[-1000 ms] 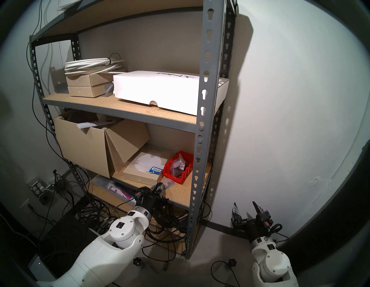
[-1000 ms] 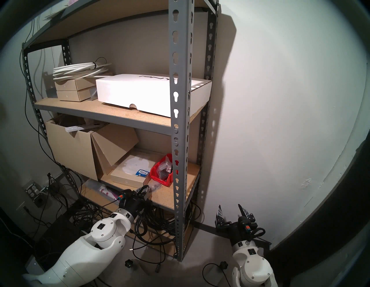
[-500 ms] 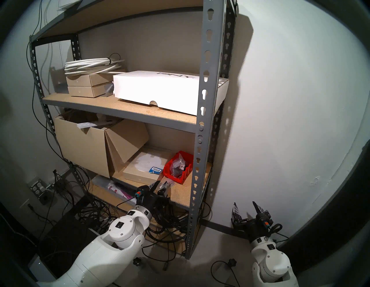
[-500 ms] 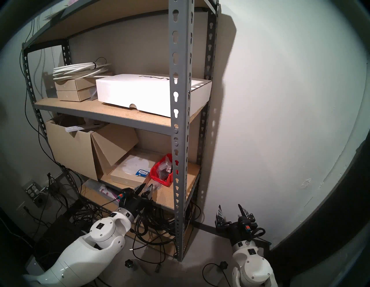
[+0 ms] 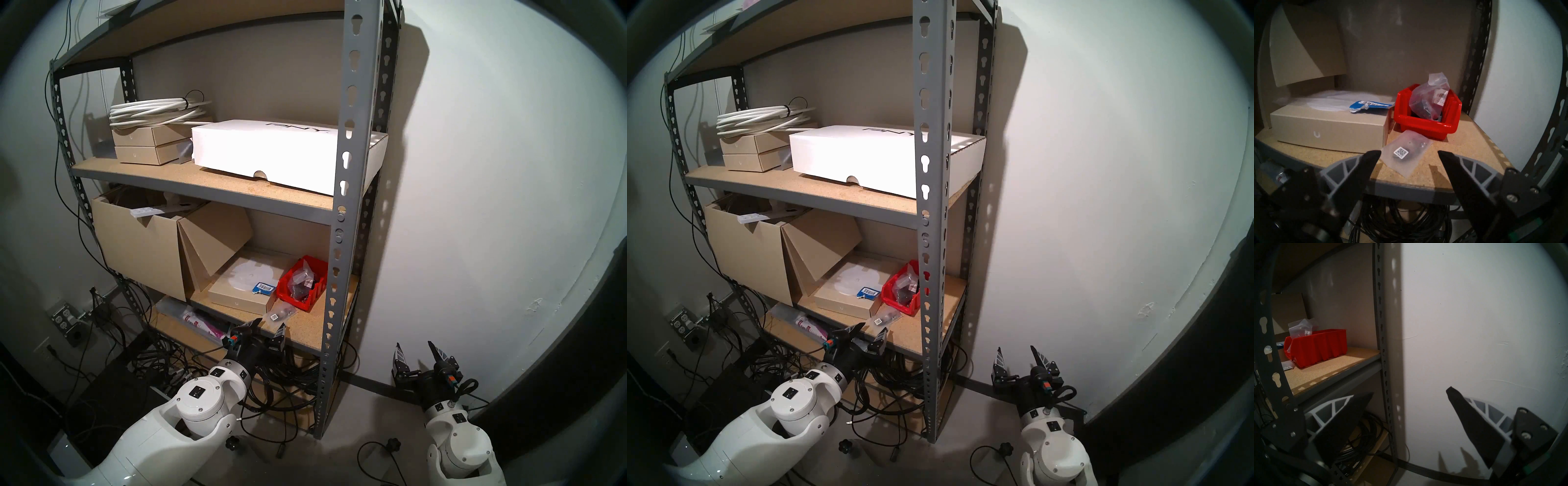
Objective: Organize the rack shelf by putting things into a case
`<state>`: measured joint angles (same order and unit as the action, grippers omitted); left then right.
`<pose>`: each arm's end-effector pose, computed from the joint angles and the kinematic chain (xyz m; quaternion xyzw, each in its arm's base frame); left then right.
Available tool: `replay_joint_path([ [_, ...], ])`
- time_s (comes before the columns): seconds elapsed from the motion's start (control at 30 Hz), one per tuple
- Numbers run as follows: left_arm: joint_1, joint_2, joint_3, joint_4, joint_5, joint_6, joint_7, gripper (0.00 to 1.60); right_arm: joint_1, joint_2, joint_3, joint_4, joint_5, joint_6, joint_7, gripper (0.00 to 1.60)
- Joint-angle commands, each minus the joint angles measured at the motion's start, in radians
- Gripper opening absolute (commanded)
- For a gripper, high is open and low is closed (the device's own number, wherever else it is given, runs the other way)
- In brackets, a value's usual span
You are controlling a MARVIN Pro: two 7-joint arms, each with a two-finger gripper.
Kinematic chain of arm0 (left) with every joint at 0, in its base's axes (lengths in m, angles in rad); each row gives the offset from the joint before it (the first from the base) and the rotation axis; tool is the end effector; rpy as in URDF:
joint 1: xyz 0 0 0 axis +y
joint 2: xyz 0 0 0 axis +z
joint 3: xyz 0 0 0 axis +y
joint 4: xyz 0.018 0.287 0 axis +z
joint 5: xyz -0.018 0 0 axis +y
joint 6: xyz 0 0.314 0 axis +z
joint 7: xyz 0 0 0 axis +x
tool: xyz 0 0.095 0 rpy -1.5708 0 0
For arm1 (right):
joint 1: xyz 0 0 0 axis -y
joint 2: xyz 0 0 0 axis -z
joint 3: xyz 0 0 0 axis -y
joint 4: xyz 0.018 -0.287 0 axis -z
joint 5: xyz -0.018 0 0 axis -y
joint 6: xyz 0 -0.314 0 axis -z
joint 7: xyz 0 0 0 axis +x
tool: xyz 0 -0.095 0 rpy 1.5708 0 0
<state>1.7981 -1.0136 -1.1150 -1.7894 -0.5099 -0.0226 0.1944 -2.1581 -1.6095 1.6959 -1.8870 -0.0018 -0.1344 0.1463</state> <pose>0.3126 -0.0262 -0.3590 0.7811 -0.0921 0.6055 0.1212 0.2448 -0.0305 -0.3634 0.7550 0.0136 0.6556 0.0005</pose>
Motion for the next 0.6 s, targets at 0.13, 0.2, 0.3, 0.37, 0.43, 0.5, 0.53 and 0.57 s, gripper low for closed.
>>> replay_joint_path([
  [0.13,-0.065,-0.026,0.028,0.033,0.040,-0.005,-0.006,1.27,0.001,0.000,0.000,-0.021,0.000,-0.002,0.000,1.60],
  [0.2,-0.080,-0.035,0.032,0.045,0.041,-0.001,-0.006,1.27,0.001,0.000,0.000,-0.020,0.000,-0.003,0.000,1.60],
  [0.3,-0.100,-0.046,0.035,0.059,0.042,0.004,-0.005,1.25,0.001,0.000,0.000,-0.020,0.000,-0.003,0.000,1.60],
  [0.37,-0.111,-0.052,0.037,0.065,0.043,0.007,-0.005,1.25,0.001,0.000,0.000,-0.020,0.000,-0.003,0.000,1.60],
  [0.43,-0.117,-0.058,0.035,0.066,0.033,0.014,-0.006,1.24,0.001,0.000,0.000,-0.020,0.000,-0.003,0.000,1.60],
  [0.5,-0.123,-0.059,0.036,0.064,0.034,0.025,-0.003,1.23,0.001,0.000,0.000,-0.020,0.000,-0.003,0.000,1.60],
  [0.53,-0.124,-0.060,0.036,0.064,0.034,0.028,-0.002,1.22,0.001,0.000,0.000,-0.020,0.000,-0.003,0.000,1.60],
  [0.57,-0.128,-0.063,0.036,0.064,0.036,0.038,0.005,1.20,0.001,0.000,0.000,-0.020,0.000,-0.003,0.000,1.60],
])
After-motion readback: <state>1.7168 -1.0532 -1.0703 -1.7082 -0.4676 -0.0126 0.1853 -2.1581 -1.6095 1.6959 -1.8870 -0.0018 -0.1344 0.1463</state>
